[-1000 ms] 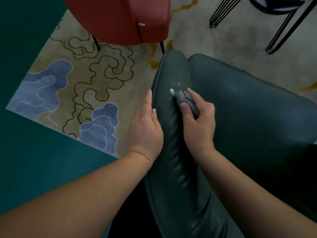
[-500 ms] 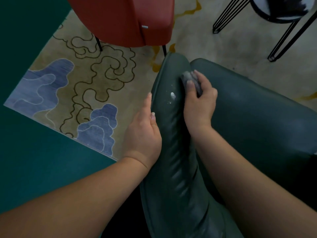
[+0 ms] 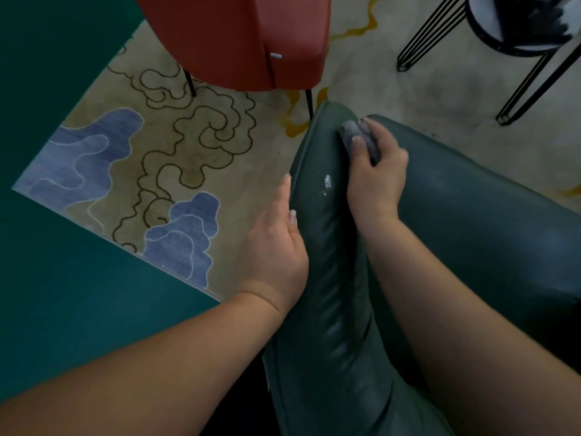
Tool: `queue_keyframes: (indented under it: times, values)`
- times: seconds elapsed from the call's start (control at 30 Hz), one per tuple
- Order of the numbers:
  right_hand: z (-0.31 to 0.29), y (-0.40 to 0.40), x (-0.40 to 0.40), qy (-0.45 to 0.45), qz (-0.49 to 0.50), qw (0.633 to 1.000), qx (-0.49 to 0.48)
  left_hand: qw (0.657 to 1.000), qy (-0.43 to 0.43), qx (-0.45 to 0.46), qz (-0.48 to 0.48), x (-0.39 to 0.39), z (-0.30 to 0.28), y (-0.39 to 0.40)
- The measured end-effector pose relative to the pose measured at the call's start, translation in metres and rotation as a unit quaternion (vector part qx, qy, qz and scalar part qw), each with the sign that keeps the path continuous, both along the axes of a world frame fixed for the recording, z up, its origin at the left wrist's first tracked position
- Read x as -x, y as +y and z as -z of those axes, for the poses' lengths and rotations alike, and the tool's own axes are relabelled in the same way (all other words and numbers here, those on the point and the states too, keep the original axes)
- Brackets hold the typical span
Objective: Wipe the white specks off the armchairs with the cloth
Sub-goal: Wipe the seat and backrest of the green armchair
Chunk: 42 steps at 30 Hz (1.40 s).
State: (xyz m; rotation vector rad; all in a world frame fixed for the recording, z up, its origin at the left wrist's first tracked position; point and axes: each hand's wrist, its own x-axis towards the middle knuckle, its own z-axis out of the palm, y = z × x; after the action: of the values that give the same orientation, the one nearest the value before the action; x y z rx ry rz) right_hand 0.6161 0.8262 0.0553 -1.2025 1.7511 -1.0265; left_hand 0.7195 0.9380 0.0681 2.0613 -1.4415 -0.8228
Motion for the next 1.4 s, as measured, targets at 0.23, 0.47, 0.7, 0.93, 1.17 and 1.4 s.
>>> queue_keyframes:
  times: [0.23,0.47,0.7,0.93,1.17,1.4]
  values:
    - [-0.002,0.05,0.011,0.033,-0.133,0.988,0.065,1.0,-0.004,-0.003,0.001,0.001,-0.001,0.002]
    - [-0.001,0.024,0.001,0.006,-0.07,0.996,0.046,1.0,0.005,-0.002,-0.001,0.0,0.001,0.002]
    - [0.006,0.075,0.023,0.058,-0.149,0.983,0.095,1.0,-0.008,-0.004,-0.002,0.0,0.003,0.002]
    - [-0.002,0.035,0.008,0.001,-0.071,0.996,0.053,1.0,0.0,-0.006,-0.005,0.0,0.003,0.002]
    - [0.006,0.064,0.026,0.037,-0.115,0.991,0.063,1.0,-0.002,0.0,-0.001,0.0,0.003,0.002]
    - [0.003,0.081,0.023,0.068,-0.17,0.975,0.126,1.0,-0.002,0.005,-0.009,0.0,0.003,0.003]
